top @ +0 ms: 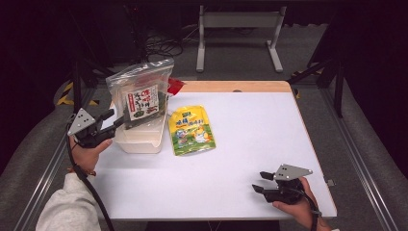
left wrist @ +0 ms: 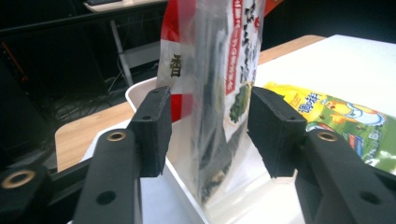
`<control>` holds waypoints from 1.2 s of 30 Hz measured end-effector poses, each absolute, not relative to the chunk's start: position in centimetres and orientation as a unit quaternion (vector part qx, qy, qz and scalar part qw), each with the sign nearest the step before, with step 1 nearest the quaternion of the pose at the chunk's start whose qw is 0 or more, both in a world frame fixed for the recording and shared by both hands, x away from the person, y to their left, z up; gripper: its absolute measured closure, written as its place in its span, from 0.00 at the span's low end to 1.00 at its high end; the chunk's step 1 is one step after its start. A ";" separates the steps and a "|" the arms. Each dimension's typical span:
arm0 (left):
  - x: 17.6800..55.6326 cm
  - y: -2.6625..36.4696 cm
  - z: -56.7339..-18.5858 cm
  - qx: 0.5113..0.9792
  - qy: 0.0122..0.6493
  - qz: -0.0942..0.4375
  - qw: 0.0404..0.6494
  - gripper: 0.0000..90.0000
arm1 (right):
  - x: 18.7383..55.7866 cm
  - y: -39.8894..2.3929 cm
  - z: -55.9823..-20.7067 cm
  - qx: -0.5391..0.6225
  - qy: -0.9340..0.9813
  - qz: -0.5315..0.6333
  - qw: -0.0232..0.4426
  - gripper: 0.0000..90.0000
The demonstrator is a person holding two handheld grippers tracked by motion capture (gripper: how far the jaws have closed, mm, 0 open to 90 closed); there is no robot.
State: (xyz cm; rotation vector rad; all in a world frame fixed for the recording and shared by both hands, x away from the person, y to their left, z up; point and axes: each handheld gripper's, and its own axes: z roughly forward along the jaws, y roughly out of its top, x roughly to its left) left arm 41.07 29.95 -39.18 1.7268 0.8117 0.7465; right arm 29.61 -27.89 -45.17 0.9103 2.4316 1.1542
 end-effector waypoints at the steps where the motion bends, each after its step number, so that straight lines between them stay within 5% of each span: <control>1: 40.9 29.9 -39.1 0.721 0.339 0.310 0.519 0.52 | 29.7 -27.8 -45.2 0.318 0.846 0.402 0.148 0.51; 18: 34.2 27.4 -39.5 0.747 0.326 0.297 0.497 0.38 | 31.2 -27.1 -44.7 0.321 0.836 0.419 0.150 0.62; 36: 31.5 21.0 -44.5 0.819 0.300 0.187 0.451 0.27 | 33.6 -25.1 -44.2 0.324 0.825 0.439 0.147 0.60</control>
